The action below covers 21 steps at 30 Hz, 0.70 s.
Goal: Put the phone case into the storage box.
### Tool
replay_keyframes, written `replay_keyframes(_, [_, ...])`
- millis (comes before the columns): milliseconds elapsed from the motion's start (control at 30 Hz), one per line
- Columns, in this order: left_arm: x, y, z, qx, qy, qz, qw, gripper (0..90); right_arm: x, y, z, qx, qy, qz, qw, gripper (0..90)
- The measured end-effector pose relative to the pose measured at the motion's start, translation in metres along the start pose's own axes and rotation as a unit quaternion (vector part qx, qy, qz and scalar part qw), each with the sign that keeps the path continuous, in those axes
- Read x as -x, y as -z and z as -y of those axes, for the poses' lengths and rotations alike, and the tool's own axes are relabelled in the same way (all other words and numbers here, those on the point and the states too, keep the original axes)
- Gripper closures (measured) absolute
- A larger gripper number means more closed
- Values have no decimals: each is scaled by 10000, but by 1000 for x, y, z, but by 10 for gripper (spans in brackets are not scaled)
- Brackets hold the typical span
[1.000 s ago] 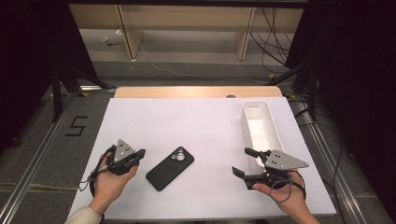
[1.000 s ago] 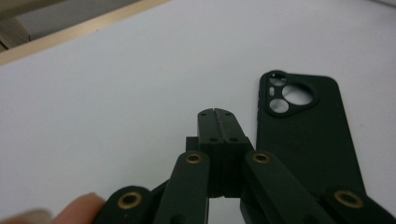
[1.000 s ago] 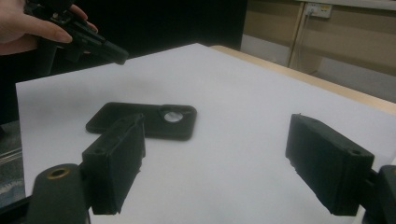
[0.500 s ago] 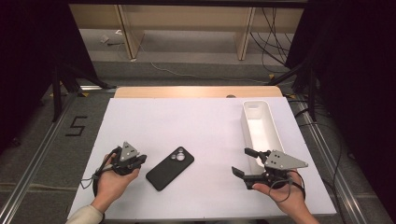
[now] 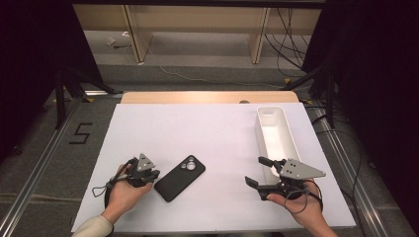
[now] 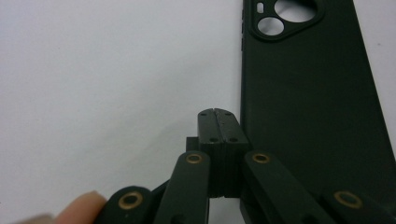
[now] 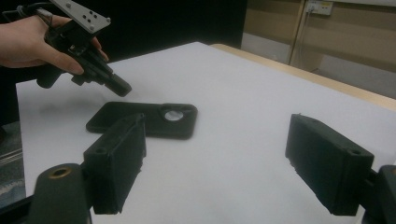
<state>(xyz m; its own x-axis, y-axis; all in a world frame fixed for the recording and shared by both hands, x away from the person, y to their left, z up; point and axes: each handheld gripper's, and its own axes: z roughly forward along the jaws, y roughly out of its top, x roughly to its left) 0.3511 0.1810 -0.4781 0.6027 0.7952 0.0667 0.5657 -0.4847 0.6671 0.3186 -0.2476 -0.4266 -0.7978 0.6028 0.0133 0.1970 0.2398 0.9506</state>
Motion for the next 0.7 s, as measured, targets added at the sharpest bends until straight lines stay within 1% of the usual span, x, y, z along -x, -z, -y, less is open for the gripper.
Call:
replay_keyframes(367, [1,-3,1,-112,11,89,9999,899,1,-1,1,-11,-7,-21,10000,216])
replay_keyframes(600, [2,-5,3,-248,-34,137,9996,899,1,-1,1,-7,-5,-31,10000,217])
replay_keyframes(700, [2,-5,3,-272,-7,169,9995,899,1,-1,2,-9,-13,-32,10000,217])
